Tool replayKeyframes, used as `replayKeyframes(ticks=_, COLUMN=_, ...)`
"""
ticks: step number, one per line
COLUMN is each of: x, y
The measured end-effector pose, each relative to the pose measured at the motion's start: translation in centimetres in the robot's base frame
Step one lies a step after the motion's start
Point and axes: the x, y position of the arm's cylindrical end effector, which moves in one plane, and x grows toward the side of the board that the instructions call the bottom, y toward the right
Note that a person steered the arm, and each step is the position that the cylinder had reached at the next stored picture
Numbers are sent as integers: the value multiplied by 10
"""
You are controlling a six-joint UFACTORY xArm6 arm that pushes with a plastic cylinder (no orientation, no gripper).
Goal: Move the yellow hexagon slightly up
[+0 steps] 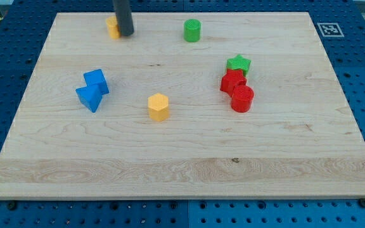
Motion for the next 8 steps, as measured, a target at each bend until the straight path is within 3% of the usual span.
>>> replayKeyframes(ticks=1, x=-3, y=-15)
replayKeyframes(ticks=2, x=24, y=12)
replayKeyframes(ticks=6, x=193, y=152)
replayKeyframes(ticks=8, x=261, y=178)
